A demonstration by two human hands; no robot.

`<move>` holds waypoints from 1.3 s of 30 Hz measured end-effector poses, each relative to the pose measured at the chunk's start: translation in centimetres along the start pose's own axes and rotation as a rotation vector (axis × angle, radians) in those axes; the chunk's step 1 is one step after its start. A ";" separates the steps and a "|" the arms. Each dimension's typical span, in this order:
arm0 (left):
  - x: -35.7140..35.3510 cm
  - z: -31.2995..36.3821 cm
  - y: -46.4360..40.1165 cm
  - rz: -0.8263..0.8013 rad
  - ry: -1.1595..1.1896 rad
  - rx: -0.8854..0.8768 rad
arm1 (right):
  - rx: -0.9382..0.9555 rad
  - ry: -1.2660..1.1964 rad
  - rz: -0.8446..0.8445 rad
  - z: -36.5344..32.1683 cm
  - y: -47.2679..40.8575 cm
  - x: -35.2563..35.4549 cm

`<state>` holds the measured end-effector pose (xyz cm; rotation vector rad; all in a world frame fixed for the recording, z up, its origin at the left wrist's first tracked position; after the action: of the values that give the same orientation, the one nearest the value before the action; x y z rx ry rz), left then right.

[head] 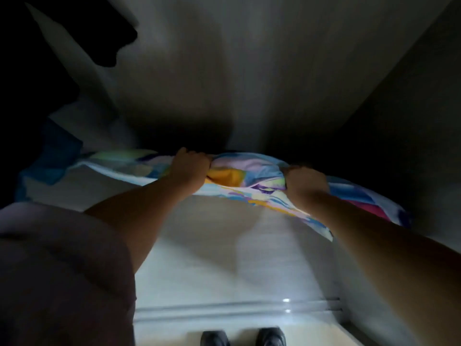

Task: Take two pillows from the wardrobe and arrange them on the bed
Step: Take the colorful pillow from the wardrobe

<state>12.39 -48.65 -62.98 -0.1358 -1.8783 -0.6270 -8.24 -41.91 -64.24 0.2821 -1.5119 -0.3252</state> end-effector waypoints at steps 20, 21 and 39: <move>16.7 4.9 26.9 -0.181 -0.011 -0.502 | -0.248 -0.269 -0.146 -0.2 36.4 10.8; 17.7 5.8 28.4 -0.171 -0.031 -0.520 | -0.272 -0.276 -0.136 0.1 38.6 11.1; 28.6 44.0 55.1 0.022 -0.214 -1.006 | -0.640 -0.211 -0.111 21.6 83.0 6.2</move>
<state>-14.78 13.86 -29.21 -0.8940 -1.5850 -1.5389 -26.76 32.96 -26.15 -0.1835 -1.5168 -0.9240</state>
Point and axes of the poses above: each hand's wrist, its own y-axis away from the middle knuckle, its own x-axis out of the back of the hand, z = x × y, the point moved 7 cm from there along -y, towards the middle knuckle, and after that the axes turned 5 degrees about -z, right-handed, at the moved point
